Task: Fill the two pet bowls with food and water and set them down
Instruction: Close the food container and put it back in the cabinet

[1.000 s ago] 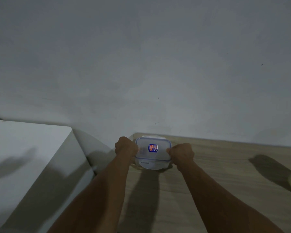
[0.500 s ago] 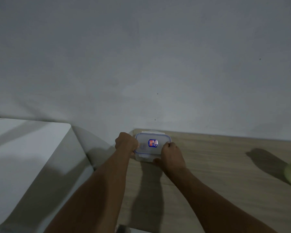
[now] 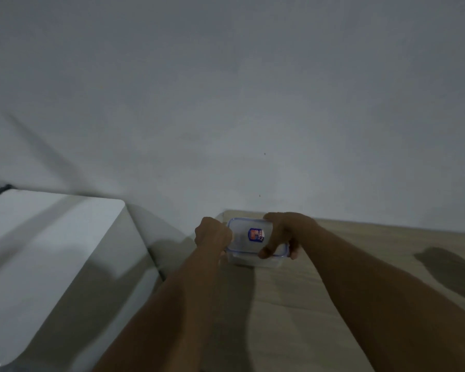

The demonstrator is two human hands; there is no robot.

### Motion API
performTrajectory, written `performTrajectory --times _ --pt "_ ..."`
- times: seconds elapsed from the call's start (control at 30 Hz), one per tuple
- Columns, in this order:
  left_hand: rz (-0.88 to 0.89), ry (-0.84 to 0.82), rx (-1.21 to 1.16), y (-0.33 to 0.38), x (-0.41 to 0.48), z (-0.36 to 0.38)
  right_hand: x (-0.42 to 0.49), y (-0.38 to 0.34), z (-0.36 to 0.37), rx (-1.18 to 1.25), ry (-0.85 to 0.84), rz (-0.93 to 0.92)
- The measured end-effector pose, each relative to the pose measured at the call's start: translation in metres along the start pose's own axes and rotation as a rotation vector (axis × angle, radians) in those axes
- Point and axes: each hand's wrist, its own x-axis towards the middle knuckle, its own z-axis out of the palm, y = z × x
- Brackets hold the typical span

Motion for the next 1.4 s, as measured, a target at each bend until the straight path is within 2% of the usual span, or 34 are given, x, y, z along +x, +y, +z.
performTrajectory --times 0.13,0.2,0.27,0.4,0.47,0.57,0.63,0.73,0.87,1.07,1.2,1.4 --pt "-0.02 -0.038 -0.003 0.001 0.001 -0.004 0.011 -0.004 -0.005 0.04 -0.11 0.068" --pt "-0.031 -0.049 -0.017 0.001 0.001 -0.005 0.01 -0.003 -0.005 0.058 -0.095 0.067" --pt "-0.035 -0.048 -0.03 0.0 0.001 -0.005 0.006 0.004 0.001 0.188 -0.037 0.058" --pt "-0.033 0.0 -0.08 -0.005 -0.001 0.0 -0.001 0.029 0.046 0.697 0.197 0.145" --pt "-0.041 0.03 -0.133 -0.01 -0.003 0.004 -0.003 0.033 0.078 0.937 0.382 0.156" --pt "-0.052 0.093 -0.185 -0.019 -0.013 0.008 -0.004 0.023 0.109 0.969 0.666 0.118" --pt "0.005 0.078 -0.206 -0.027 -0.02 0.013 -0.005 0.015 0.118 0.981 0.718 0.096" --pt "0.055 -0.063 -0.336 -0.042 -0.03 0.023 -0.007 0.016 0.122 1.053 0.725 0.102" --pt "0.037 -0.152 -0.474 -0.06 -0.046 0.031 -0.015 0.029 0.137 1.191 0.739 0.145" --pt "0.041 -0.187 -0.714 -0.077 -0.107 0.026 -0.057 0.048 0.16 1.248 0.714 0.1" --pt "0.044 -0.239 -0.72 -0.098 -0.152 0.026 -0.099 0.063 0.171 1.255 0.721 0.077" --pt "0.054 -0.206 -0.753 -0.142 -0.249 0.033 -0.177 0.091 0.221 1.331 0.683 0.01"
